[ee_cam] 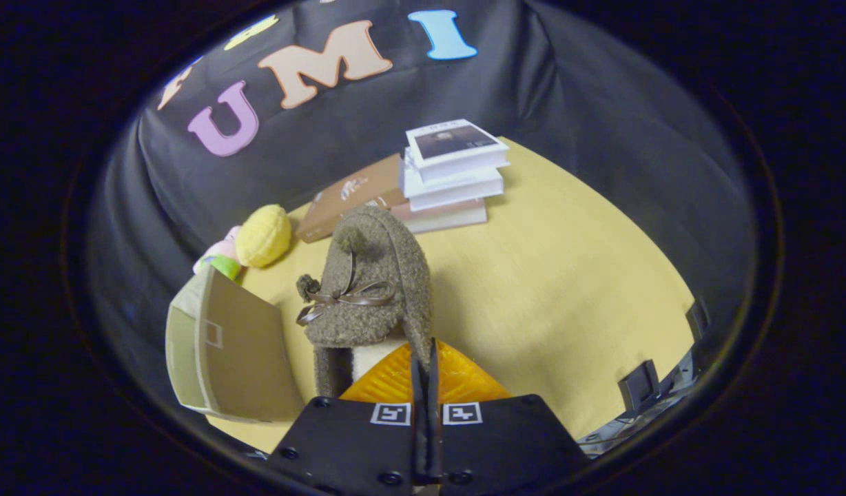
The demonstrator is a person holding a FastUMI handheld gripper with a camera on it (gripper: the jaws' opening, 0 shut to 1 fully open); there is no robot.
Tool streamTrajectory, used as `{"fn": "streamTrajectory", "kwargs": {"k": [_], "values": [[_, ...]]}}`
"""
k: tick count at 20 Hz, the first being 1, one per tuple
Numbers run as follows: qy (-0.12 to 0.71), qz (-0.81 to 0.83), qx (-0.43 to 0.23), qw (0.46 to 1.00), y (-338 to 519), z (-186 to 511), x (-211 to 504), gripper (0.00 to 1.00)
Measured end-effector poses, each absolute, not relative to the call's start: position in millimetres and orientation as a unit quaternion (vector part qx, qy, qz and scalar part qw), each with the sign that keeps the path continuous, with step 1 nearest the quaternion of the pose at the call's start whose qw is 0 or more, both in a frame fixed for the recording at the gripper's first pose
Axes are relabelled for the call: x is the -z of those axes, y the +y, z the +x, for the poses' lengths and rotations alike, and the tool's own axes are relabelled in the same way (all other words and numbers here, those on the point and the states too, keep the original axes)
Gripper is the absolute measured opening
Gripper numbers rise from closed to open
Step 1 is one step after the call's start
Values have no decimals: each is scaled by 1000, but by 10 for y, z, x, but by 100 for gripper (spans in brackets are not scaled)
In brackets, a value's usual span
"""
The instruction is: Open the storage box then place both shoes into the box .Put the left shoe in first, then the right shoe, with the right side of both shoes facing outward in a uniform manner.
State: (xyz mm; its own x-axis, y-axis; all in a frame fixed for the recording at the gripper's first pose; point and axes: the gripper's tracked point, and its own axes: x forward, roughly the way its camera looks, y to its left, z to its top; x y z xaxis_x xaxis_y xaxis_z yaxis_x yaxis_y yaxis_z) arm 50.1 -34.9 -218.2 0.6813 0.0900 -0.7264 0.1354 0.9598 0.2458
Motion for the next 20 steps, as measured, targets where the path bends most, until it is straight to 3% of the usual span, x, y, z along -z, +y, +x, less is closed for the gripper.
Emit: {"fn": "streamTrajectory", "kwargs": {"k": [5,9,15,20], "values": [[366,162,-75,913,387,571,1355,3],[378,200,-165,889,1281,479,1012,3],[432,173,-236,853,2345,264,1350,3],[467,105,-207,853,2593,215,1865,3]]}}
